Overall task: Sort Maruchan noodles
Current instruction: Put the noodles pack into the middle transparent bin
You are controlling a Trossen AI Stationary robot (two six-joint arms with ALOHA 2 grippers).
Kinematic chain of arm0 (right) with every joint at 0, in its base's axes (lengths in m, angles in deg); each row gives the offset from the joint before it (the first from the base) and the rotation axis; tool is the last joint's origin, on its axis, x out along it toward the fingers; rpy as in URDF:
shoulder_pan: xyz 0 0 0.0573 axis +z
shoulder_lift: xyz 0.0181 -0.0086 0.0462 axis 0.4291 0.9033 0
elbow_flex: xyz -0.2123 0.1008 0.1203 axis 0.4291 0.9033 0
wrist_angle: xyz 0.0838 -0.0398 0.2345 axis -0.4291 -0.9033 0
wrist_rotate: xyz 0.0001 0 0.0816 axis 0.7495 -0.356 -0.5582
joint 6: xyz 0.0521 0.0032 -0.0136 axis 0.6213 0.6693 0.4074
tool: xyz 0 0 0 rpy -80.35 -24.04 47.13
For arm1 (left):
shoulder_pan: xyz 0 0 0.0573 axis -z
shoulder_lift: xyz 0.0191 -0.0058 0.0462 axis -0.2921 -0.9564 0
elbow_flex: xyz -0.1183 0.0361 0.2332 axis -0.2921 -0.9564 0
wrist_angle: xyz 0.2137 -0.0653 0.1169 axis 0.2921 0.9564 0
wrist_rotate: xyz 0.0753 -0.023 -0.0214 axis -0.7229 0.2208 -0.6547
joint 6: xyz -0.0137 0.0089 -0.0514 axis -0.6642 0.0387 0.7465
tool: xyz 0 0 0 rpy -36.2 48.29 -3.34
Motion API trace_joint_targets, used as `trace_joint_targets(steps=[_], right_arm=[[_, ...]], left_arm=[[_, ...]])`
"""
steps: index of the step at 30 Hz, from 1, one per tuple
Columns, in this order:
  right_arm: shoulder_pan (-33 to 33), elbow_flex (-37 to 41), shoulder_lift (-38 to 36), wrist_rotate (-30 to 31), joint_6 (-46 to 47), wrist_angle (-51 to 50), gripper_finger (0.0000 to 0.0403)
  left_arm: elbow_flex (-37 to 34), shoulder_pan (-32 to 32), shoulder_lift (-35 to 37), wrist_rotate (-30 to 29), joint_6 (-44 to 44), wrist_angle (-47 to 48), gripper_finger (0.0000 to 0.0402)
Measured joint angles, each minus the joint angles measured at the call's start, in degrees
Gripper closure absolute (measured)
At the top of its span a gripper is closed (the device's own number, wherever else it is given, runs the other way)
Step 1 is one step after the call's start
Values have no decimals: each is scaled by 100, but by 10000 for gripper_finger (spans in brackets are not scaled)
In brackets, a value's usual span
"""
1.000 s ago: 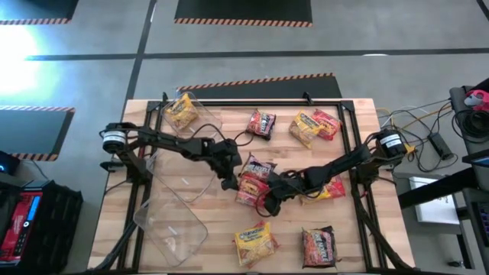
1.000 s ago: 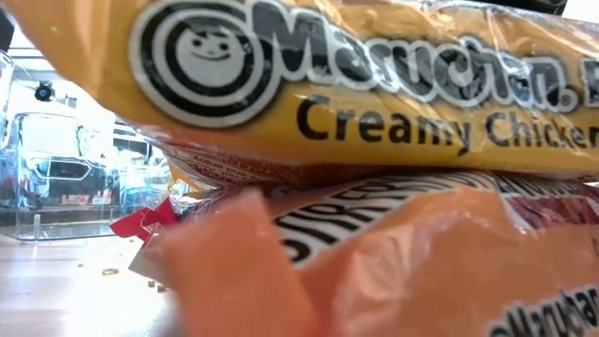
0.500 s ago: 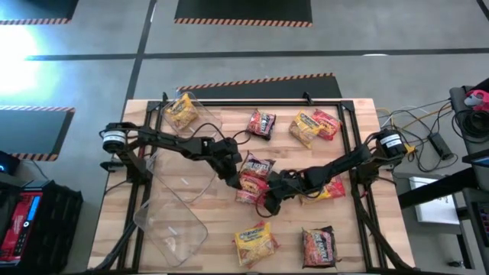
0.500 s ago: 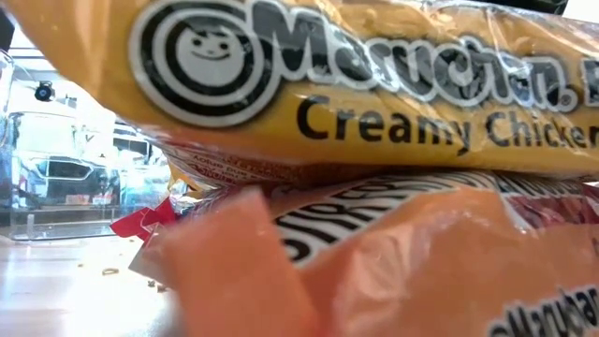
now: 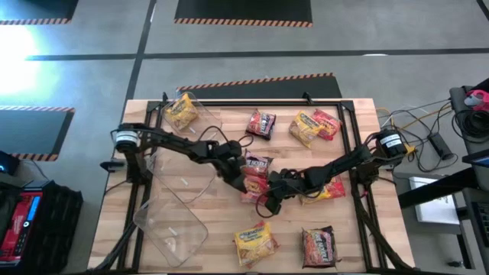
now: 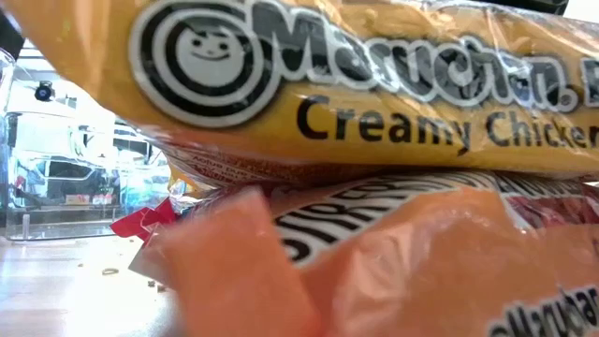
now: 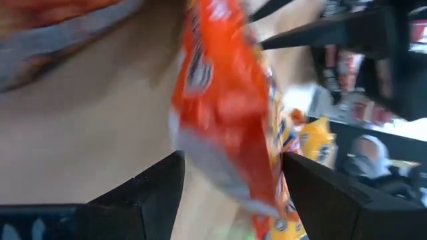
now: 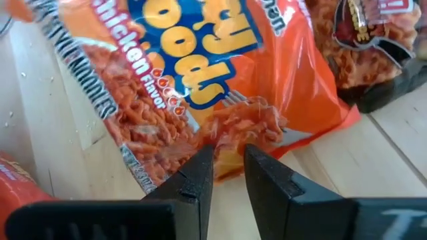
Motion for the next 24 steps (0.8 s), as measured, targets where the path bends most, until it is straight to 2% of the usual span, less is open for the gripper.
trace_joint_targets(steps=[7,15,19,24], right_arm=[[-2,2,2,9,-68,-32,328],[-2,4,2,13,-110,-11,328],[0,4,2,12,-165,-9,329],[9,2,2,-2,-337,-9,328]], left_arm=[[315,-2,-133,-44,2,-140,163],[319,0,-136,-322,-49,66,171],[322,0,-142,-369,-158,96,197],[321,-4,-142,-312,-327,128,255]])
